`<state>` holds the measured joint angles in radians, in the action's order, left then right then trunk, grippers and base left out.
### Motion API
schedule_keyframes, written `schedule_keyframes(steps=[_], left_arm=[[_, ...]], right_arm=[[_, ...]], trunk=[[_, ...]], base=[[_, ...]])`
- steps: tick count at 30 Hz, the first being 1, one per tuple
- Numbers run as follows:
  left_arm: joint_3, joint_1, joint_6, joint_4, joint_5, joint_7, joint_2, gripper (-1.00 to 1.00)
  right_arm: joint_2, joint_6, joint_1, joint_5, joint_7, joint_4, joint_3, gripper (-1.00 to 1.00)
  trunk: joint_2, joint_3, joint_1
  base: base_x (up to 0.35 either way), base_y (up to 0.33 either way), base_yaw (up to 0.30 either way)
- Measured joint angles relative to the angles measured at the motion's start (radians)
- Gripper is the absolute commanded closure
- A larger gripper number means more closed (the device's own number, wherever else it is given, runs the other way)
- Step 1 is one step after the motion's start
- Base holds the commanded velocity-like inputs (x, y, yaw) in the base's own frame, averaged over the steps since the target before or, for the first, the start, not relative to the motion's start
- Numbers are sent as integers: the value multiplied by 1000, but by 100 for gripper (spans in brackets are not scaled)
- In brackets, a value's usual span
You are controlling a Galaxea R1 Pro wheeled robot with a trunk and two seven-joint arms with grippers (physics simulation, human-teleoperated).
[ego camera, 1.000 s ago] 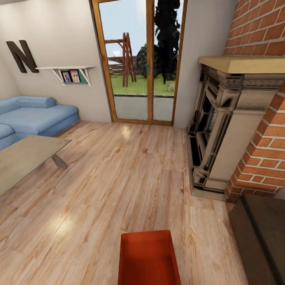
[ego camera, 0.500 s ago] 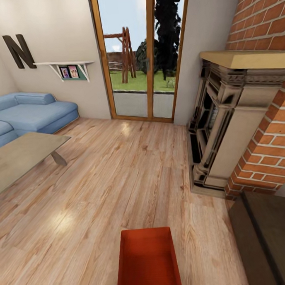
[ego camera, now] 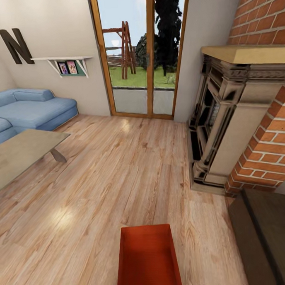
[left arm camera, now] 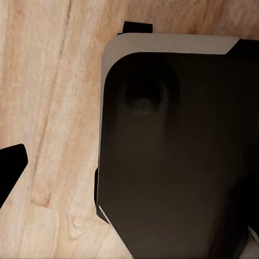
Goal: Move the two storage containers from the living room to the garage. In the garage, place one container on the floor and stack the other container on top of it (either order is fine).
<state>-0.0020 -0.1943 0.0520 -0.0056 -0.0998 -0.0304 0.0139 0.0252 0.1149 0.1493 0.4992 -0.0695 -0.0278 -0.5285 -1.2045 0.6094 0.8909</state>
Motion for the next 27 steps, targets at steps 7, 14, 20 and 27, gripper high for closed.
schedule_keyframes(steps=[7, 14, 20, 27], left_arm=[[0, 0, 0, 0, 0, 0, 0, -100], [0, -1, 0, 0, 0, 0, 0, -100], [0, 0, 0, 0, 0, 0, 0, -100], [0, 0, 0, 0, 0, 0, 0, -100]], right_arm=[[0, 1, 0, 0, 0, 0, 0, -100], [0, 1, 0, 0, 0, 0, 0, -100], [0, 1, 0, 0, 0, 0, 0, -100], [0, 1, 0, 0, 0, 0, 0, -100]], trunk=[[0, 11, 0], [0, 23, 0], [0, 32, 0], [0, 44, 0]], base=[[0, 0, 0], [0, 0, 0], [0, 0, 0], [0, 0, 0]])
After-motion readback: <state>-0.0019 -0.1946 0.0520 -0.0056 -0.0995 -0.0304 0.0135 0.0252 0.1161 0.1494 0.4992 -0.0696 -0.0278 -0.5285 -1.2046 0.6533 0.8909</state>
